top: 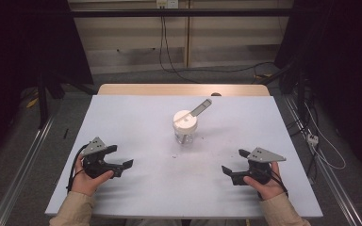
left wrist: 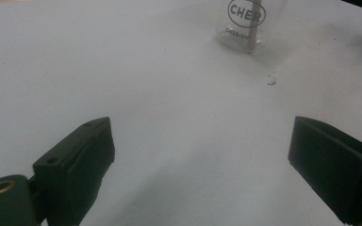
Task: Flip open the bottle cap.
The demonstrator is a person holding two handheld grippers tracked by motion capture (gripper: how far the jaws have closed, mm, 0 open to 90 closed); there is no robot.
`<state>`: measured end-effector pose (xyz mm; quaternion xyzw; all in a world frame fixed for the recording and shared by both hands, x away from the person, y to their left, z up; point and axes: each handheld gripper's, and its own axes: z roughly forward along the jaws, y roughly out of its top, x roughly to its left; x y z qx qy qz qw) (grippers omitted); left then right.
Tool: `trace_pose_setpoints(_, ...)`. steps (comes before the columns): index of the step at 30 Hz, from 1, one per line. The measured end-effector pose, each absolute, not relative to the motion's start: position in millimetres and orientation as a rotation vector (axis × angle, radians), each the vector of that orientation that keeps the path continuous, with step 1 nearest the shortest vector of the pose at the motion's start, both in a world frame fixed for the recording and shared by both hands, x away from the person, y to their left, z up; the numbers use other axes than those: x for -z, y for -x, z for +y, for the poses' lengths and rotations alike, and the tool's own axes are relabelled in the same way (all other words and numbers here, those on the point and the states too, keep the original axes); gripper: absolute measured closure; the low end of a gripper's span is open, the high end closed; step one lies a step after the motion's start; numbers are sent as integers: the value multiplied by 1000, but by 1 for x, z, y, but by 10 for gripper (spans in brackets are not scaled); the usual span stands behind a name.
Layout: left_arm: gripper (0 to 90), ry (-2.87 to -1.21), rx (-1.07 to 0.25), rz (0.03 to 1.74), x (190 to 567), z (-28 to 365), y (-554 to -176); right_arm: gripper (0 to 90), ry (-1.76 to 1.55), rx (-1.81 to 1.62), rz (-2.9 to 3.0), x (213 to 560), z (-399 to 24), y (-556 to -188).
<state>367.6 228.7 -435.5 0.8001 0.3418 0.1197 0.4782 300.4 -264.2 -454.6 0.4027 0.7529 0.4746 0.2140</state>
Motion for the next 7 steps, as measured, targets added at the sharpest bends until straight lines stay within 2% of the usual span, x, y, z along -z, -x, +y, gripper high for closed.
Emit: trace_pose_setpoints(7,68,-1955,-304,844,436,230,-368,67,-1120,-1310,2091,456,-265,-301)
